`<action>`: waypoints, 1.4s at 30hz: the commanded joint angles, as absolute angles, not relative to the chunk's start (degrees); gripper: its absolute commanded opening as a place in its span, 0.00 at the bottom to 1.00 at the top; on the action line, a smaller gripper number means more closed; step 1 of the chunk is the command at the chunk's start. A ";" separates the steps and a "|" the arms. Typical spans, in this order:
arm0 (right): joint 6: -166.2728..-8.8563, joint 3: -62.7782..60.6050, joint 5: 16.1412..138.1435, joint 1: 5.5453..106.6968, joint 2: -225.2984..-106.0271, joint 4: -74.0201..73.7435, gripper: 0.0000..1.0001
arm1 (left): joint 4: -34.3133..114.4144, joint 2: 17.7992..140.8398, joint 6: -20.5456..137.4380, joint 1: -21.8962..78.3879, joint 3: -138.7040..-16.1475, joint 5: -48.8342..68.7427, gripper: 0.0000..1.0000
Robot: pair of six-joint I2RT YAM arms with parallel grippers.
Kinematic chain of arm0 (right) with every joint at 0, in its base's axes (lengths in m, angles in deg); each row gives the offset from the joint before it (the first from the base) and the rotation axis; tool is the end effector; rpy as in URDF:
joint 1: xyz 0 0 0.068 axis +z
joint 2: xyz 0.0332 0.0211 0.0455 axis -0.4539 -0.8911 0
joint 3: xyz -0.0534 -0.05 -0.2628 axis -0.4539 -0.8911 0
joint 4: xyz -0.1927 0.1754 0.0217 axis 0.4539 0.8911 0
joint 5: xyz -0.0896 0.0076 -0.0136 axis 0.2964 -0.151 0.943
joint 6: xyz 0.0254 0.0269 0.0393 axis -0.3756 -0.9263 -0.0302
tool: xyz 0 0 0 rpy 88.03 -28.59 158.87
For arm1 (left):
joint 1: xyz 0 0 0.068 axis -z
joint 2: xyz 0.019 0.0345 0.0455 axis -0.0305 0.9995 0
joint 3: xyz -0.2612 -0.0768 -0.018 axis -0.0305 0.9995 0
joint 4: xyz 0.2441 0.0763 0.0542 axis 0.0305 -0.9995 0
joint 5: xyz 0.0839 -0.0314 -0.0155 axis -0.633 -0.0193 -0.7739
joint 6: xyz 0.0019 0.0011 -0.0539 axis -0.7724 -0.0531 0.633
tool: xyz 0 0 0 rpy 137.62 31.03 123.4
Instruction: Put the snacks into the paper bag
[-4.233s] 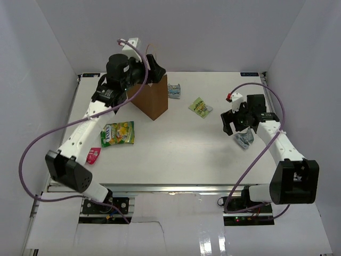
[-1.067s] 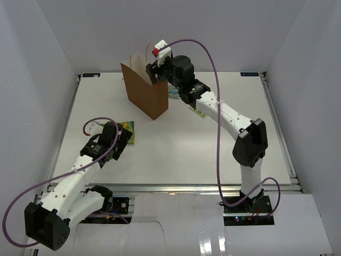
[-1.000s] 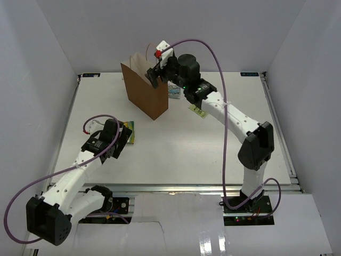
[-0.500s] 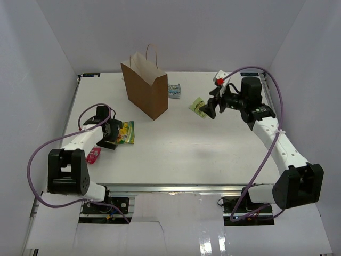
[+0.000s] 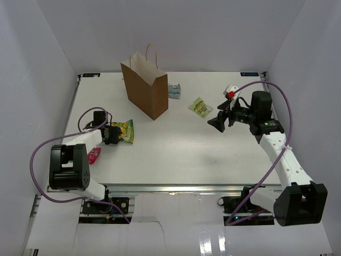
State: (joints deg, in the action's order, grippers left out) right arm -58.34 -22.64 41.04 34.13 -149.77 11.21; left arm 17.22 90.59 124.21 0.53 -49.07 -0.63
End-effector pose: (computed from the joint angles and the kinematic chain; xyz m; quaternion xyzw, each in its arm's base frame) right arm 0.2480 0.0559 0.3257 -0.3961 0.6961 0.2400 0.5487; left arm 0.2738 0.0072 0.1562 -0.6198 0.7505 -0.1253 0.1920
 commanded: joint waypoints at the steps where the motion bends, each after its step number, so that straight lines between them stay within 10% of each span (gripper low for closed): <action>1: -58.95 -22.84 36.89 33.94 -149.62 10.42 0.94 | 20.18 88.03 120.54 -0.54 -45.34 -1.29 0.41; 8: -49.56 -20.39 18.61 36.47 -152.96 19.99 0.95 | 31.78 80.56 95.71 -0.63 -42.71 12.10 0.14; 20: -71.01 -8.52 33.52 56.86 -164.12 12.84 0.99 | 42.60 60.09 80.09 0.51 -30.66 47.29 0.09; 28: -93.30 1.58 58.47 69.25 -172.89 9.98 1.00 | 42.69 52.34 81.75 10.61 -29.25 49.16 0.09; 42: -101.58 3.18 56.14 73.31 -180.21 6.04 0.90 | 44.10 51.37 84.39 15.81 -31.45 49.24 0.10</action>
